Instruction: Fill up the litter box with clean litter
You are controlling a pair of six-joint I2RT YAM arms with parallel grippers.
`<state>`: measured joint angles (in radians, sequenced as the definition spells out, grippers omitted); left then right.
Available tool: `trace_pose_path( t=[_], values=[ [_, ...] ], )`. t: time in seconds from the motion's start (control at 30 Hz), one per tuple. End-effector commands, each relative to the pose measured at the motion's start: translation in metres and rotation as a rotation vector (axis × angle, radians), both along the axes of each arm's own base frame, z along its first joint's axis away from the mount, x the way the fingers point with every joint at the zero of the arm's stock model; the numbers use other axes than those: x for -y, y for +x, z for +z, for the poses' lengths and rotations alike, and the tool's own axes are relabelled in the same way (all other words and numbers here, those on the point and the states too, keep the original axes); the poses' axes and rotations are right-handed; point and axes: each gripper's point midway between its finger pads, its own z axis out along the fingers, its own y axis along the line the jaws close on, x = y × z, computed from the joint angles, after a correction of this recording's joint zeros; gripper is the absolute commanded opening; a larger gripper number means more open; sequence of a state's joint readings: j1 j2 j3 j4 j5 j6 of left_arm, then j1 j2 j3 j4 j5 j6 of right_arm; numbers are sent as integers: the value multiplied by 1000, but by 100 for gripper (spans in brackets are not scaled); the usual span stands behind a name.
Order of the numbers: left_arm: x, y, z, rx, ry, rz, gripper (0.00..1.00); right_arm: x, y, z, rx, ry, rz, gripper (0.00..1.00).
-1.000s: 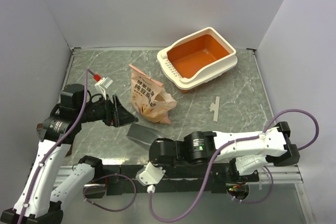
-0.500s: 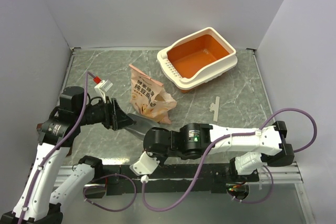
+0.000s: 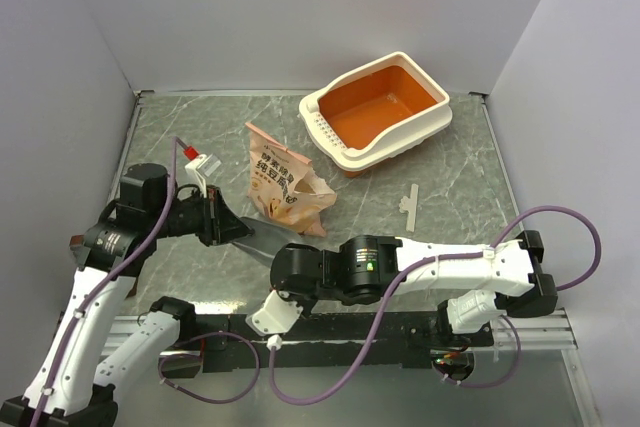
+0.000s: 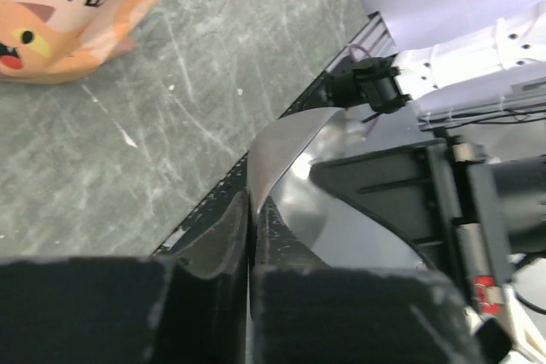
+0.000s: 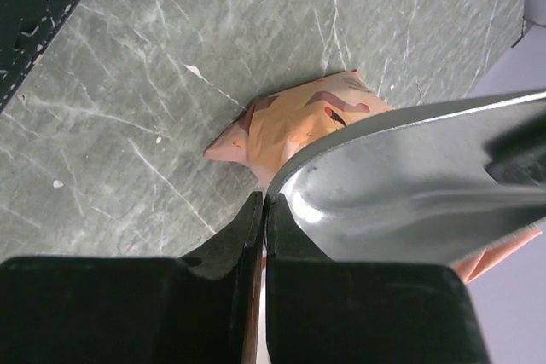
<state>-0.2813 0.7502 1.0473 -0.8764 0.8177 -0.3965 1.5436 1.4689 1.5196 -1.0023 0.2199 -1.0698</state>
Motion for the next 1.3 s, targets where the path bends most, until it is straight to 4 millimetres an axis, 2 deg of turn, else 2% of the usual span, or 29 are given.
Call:
trace_pose_path(
  t=[0.0,0.1,0.13,0.17,0.2,0.23,0.27,0.3,0.33,0.37,0.4,0.5,0.53,0.57,0.7,0.8,0.9,0.93,1.0,1.07,1.1,1.23,1.27],
  values=[
    [6,-6,6,23,-23,-55,1,-8,10,33,59,103,-12,0],
    [5,-5,7,38,-12,-51,1,-12,14,42,64,156,-40,0],
    [4,-4,8,51,-6,-36,1,-11,17,45,79,184,-62,4],
    [4,-3,9,56,-6,-29,1,-18,18,53,78,252,-80,9],
    [3,-1,10,60,-5,-15,1,-15,19,61,83,289,-86,16],
    [3,0,11,63,-4,-8,1,-13,21,56,87,295,-96,27],
    [1,2,11,68,5,5,1,-17,22,67,83,373,-122,32],
    [0,3,10,68,9,14,1,-12,24,77,77,425,-137,40],
    [0,4,10,72,9,18,1,-10,24,78,67,451,-148,43],
    [0,4,12,78,6,19,1,-7,28,84,49,503,-202,47],
    [1,4,12,77,5,19,1,-4,32,108,39,622,-253,58],
    [2,4,14,84,-4,11,1,17,58,135,-16,790,-486,73],
    [2,5,15,87,-6,9,1,24,65,139,-55,814,-552,75],
    [4,4,19,105,-19,-8,1,33,77,138,-142,852,-671,75],
    [6,13,28,173,-45,13,1,45,94,151,-237,1001,-785,80],
    [10,25,28,175,-68,26,1,55,108,161,-347,1109,-876,80],
    [12,33,29,181,-94,53,1,66,122,166,-476,1215,-987,75],
    [13,38,35,225,-111,65,1,71,131,165,-579,1249,-1033,75],
    [12,39,44,262,-138,89,1,75,135,159,-705,1272,-1067,67],
    [11,43,54,314,-163,112,1,81,143,156,-862,1313,-1106,65],
    [9,41,61,343,-179,116,1,81,143,147,-922,1301,-1119,62],
    [4,44,75,403,-214,177,1,74,139,132,-1194,1291,-1090,64],
    [1,48,78,404,-223,213,1,77,134,136,-1246,1296,-1045,65]
  ],
)
